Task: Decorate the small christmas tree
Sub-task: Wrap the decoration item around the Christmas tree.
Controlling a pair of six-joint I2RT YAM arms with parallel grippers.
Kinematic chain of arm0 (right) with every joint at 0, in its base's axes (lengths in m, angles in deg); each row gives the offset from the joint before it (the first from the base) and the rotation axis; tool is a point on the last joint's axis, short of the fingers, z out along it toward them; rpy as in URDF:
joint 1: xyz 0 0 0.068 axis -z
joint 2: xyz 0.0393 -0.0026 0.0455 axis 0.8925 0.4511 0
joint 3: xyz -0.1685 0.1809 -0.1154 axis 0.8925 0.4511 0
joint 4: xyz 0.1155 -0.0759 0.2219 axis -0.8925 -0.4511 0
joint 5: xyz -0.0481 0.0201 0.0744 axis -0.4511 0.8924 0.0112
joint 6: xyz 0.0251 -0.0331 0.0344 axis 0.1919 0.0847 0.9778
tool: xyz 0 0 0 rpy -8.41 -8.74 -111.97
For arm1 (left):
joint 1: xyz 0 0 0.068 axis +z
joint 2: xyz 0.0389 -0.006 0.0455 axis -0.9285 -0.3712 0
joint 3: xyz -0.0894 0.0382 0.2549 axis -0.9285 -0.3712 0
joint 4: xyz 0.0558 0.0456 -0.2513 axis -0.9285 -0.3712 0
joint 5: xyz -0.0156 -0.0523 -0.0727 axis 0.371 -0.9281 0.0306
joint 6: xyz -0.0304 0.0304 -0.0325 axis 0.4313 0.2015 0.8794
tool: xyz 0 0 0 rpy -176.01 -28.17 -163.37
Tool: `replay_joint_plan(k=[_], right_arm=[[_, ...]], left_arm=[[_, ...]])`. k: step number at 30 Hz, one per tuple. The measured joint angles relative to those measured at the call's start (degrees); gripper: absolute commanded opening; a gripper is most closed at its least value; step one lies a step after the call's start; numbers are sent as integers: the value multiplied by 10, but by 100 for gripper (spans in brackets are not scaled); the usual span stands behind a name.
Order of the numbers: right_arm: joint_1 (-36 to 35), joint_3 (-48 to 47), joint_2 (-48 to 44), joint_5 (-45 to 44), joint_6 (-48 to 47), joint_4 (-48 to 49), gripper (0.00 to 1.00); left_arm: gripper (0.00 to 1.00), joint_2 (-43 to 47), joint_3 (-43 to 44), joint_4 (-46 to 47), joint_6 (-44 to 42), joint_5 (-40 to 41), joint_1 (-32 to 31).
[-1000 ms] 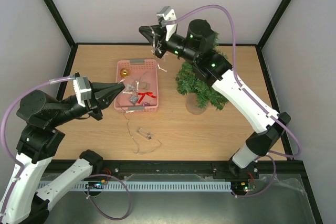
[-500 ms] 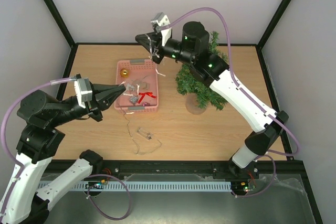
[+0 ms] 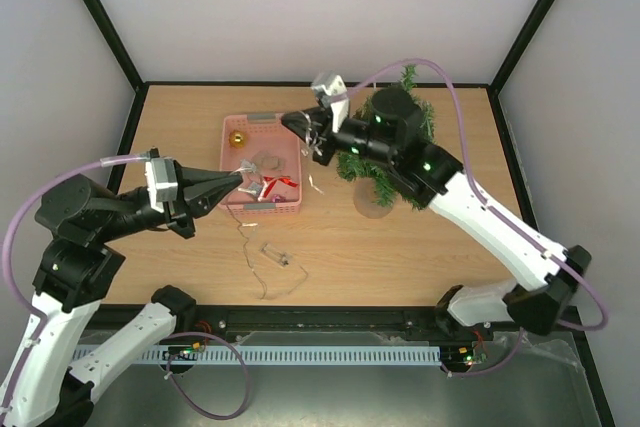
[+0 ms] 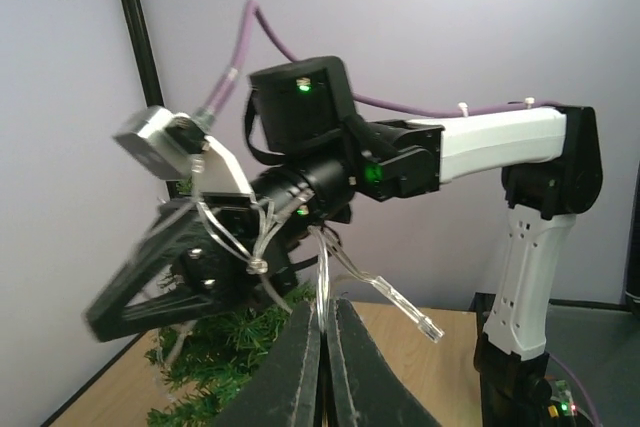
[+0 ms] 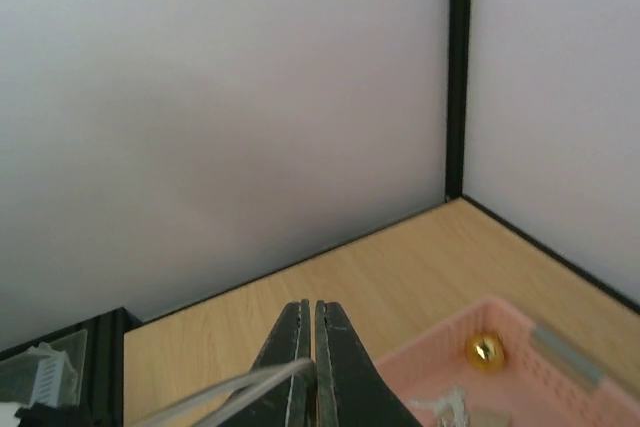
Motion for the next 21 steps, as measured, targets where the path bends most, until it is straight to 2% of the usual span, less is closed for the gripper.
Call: replay_joint_plan(k=[7, 15, 21], right_arm=[[0, 185, -169, -79, 65, 33, 2], [0, 275, -290, -187, 108, 44, 2], [0, 346, -389, -290, 137, 40, 2]], left_arm=[[2, -3, -33, 28, 23, -29, 0], [2, -25, -111, 134, 98, -89, 0], [2, -60, -120, 186, 128, -93, -15]])
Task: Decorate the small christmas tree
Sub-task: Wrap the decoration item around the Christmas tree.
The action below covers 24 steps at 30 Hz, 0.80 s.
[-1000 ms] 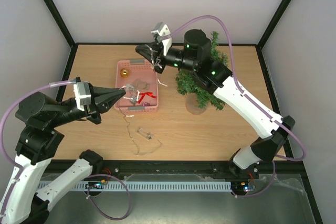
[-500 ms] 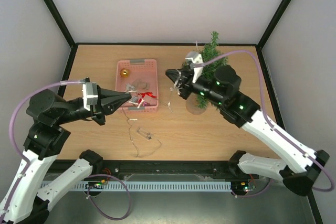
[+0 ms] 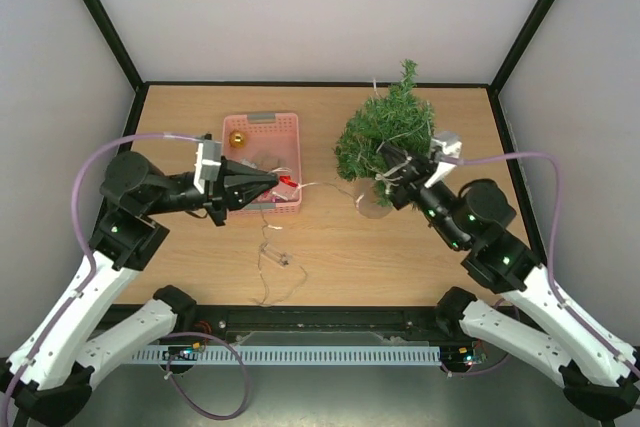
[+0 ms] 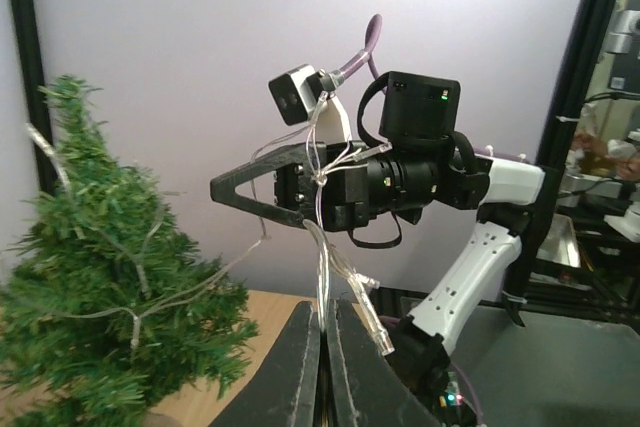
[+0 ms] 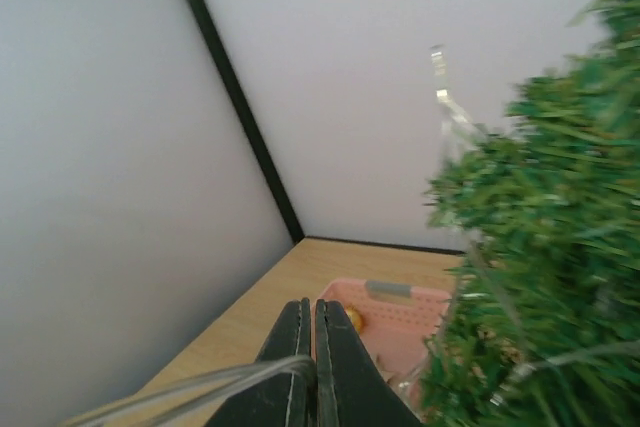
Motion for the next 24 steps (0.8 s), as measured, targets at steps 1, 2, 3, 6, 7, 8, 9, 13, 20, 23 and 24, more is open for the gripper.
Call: replay_joint_plan(k=[1, 2, 3, 6, 7, 8, 9, 13, 20, 23, 24], right_arm=[[0, 10, -15, -12, 4, 0, 2], [0, 19, -31, -25, 8, -1, 2], [0, 24, -43, -35, 10, -1, 2], [0, 26, -60, -71, 16, -8, 2], [0, 26, -64, -88, 17, -14, 2], [0, 26, -68, -107, 19, -22, 2], [0, 26, -72, -128, 21, -30, 2], [0, 26, -92, -197, 37, -59, 2], [0, 82, -121, -151, 51, -33, 2], [0, 105, -101, -88, 51, -12, 2], [0, 106, -88, -67, 51, -4, 2]], left_arm=[[2, -7, 0, 6, 1, 3, -9], [2, -13, 0, 10, 1, 5, -22], [2, -21, 0, 13, -1, 10, -35], [2, -47, 2, 13, -14, 32, -77], [2, -56, 4, 11, -20, 40, -89], [2, -71, 10, 7, -28, 52, -103], [2, -85, 18, 2, -35, 63, -113], [2, -140, 62, -21, -64, 105, -141], [2, -176, 114, -31, -93, 150, -151], [2, -177, 119, -36, -105, 169, -151], [2, -176, 120, -39, -108, 174, -151]])
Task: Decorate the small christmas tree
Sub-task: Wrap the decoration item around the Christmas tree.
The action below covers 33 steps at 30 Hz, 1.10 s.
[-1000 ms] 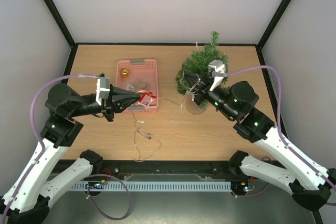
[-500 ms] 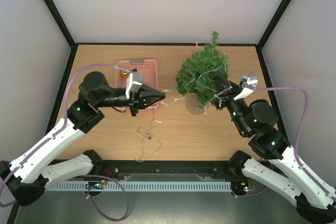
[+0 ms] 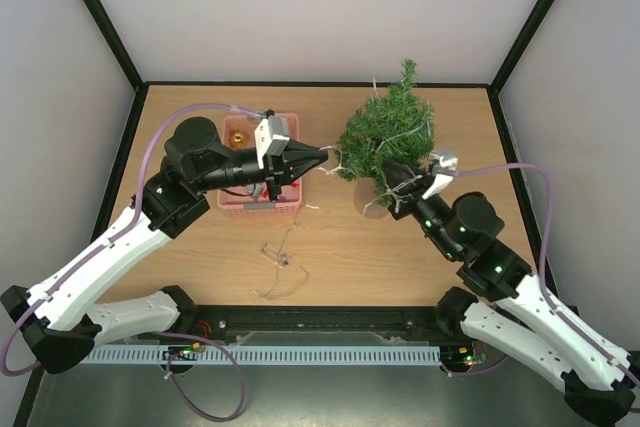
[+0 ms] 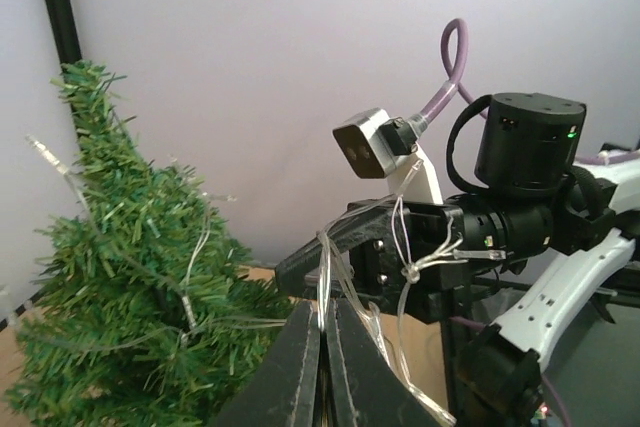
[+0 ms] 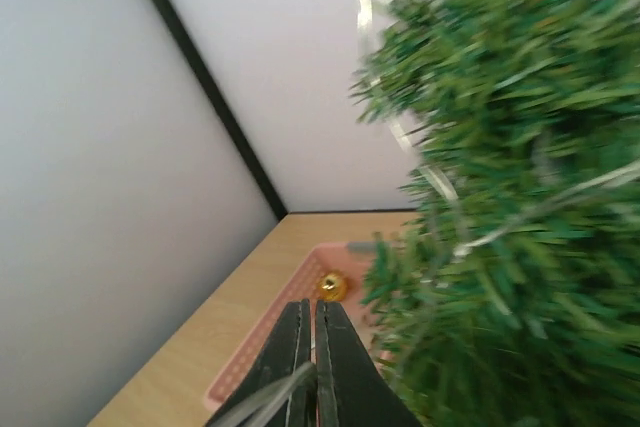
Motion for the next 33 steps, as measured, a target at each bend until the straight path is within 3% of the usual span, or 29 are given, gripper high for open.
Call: replay_joint_plan(k=[8, 21, 33], right_arm=[[0, 0, 78, 89, 0, 73, 2], [0, -63, 67, 59, -59, 99, 2], [0, -102, 167, 140, -71, 133, 2]], left_arm=[[2, 5, 0, -28, -21, 49, 0], [2, 36, 0, -47, -26, 72, 0], [2, 71, -9, -57, -26, 101, 2]])
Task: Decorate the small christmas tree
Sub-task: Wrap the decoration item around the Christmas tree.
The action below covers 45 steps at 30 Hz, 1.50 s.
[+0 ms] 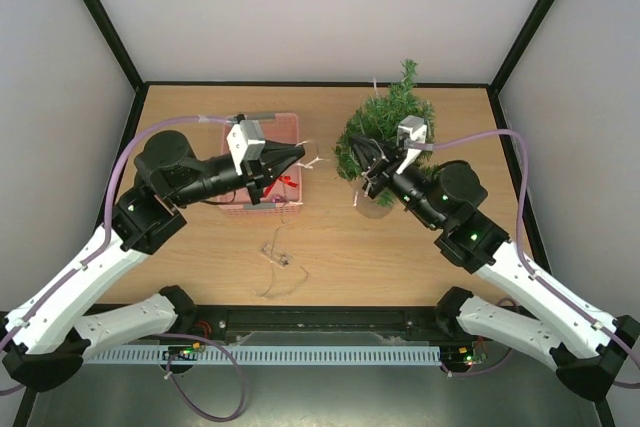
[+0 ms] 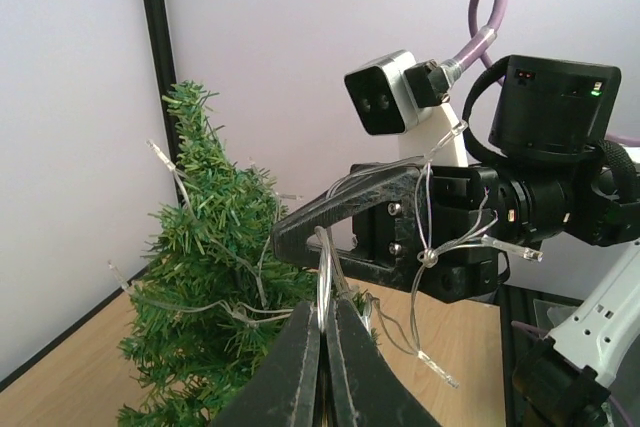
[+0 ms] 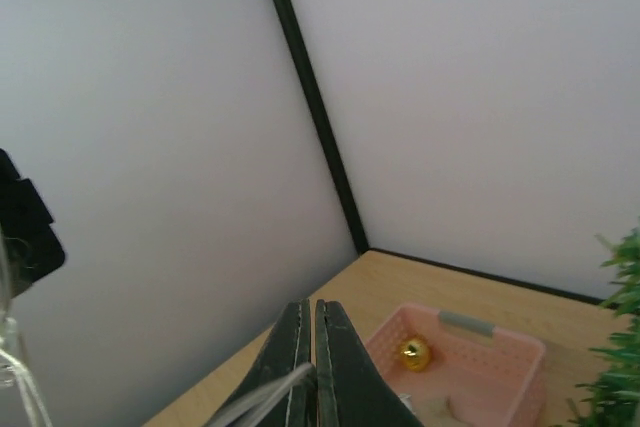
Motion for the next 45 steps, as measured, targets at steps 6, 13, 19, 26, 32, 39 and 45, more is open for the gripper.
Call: replay_joint_plan(k=[6, 13, 19, 26, 32, 39, 45], right_arm=[[0, 48, -18, 43, 68, 56, 2], [0, 39, -2, 46, 81, 69, 2], [0, -65, 43, 22, 35, 45, 2], [0, -11, 26, 37, 83, 65, 2], [0, 74, -49, 8, 144, 8, 2], [0, 86, -127, -60, 151, -57, 19], [0, 91, -141, -108, 146, -126, 29]], left_arm=[[2, 14, -5, -7, 0, 0, 9], [2, 23, -19, -3, 3, -4, 12], [2, 25, -42, 0, 9, -3, 15], [2, 27, -47, 0, 22, -6, 16], [2, 32, -65, 9, 26, -36, 16], [2, 4, -61, 29, 1, -106, 16], [2, -37, -49, 41, -6, -129, 16]])
